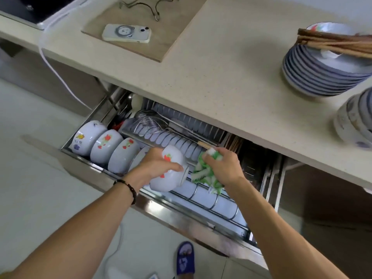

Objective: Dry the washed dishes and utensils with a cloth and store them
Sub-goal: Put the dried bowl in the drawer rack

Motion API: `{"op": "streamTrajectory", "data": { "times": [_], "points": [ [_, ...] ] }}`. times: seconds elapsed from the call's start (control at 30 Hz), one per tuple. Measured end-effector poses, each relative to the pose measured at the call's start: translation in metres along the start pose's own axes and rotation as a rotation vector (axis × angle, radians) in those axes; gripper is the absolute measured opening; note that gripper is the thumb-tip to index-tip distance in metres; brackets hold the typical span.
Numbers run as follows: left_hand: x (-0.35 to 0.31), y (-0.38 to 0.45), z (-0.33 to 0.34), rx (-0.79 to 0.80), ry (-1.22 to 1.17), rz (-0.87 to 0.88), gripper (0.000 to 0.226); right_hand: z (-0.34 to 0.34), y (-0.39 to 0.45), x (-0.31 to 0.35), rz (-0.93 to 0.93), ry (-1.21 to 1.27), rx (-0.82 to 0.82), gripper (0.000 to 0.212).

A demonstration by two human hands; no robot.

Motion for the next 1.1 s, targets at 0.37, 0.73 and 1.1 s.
{"op": "streamTrajectory", "data": {
  "times": [0.37, 0.73, 1.1],
  "points": [
    [0.042, 0.04, 0.003, -0.022, 0.117, -0.105, 0.028, 0.001, 0.014, -0.002, -0.01, 0.004, 0.035, 0.006],
    [0.055, 0.051, 0.009, -0.085, 0.259, -0.156, 0.034, 0.003, 0.009, -0.007, -0.02, 0.023, 0.078, 0.016],
    [-0.091, -0.041, 0.041, 0.069, 0.216, 0.306, 0.033, -0.076, -0.054, 0.025, -0.137, 0.221, -0.014, 0.054]
  ]
}}
Point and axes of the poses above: each hand's wrist, its own y-axis towards the middle knuckle, its own z-axis out of the palm, x = y × z, the point moved 5 cm from there along y, towards the middle knuckle, and after that the axes turned 3 degrees about -z, right-handed, at the moved point
